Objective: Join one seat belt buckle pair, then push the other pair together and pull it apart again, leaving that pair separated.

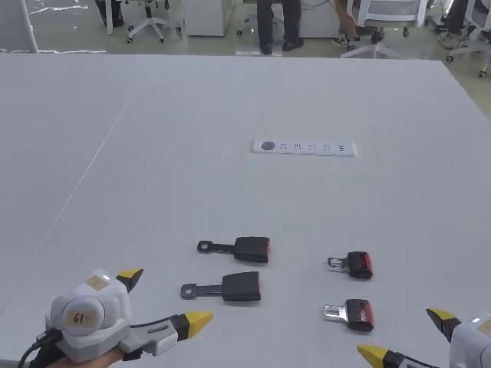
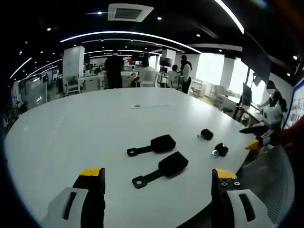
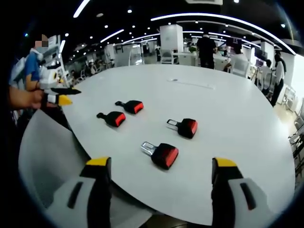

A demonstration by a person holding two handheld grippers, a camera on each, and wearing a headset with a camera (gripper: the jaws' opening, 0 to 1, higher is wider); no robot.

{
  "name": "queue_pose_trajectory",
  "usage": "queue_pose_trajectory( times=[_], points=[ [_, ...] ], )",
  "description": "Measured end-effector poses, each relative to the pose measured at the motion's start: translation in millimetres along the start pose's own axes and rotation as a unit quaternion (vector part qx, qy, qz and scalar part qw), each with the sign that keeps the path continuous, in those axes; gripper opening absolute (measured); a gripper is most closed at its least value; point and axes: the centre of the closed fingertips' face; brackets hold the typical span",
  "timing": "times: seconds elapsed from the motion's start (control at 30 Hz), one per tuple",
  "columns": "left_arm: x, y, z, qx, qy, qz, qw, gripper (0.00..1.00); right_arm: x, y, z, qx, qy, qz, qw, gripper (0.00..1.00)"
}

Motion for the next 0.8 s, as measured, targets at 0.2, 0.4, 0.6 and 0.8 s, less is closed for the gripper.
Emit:
queue_pose_trajectory(
  times=[0.2, 0.4, 0.6, 0.8],
  points=[
    [1.4, 0.6, 0.6, -0.001, 0.000, 0.000, 1.0000, 0.95, 2.4, -0.5, -1.3, -0.001, 0.000, -0.002, 1.0000, 0.90],
    [6.9, -0.2, -2.0, -0.003, 0.007, 0.003, 1.0000, 0.95, 10.8, -3.0, -3.7, -0.002, 0.001, -0.007, 1.0000, 0.91],
    [37.2, -4.8, -1.5, -0.005, 0.018, -0.026, 0.9995, 0.97, 43.5, -11.9, -9.2, -0.008, -0.005, -0.045, 0.9990, 0.93],
    [51.2, -6.0, 2.6, -0.002, 0.012, -0.041, 0.9991, 1.00, 58.4, -12.6, -10.7, -0.009, -0.009, -0.060, 0.9981, 0.96]
  ],
)
Point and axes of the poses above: the centre of the closed fingertips' face, and the gripper's own axes: y roughly forward along the fingers, z roughly to its left, x roughly out of its top, and after that the axes turned 2 degrees about z, right-handed
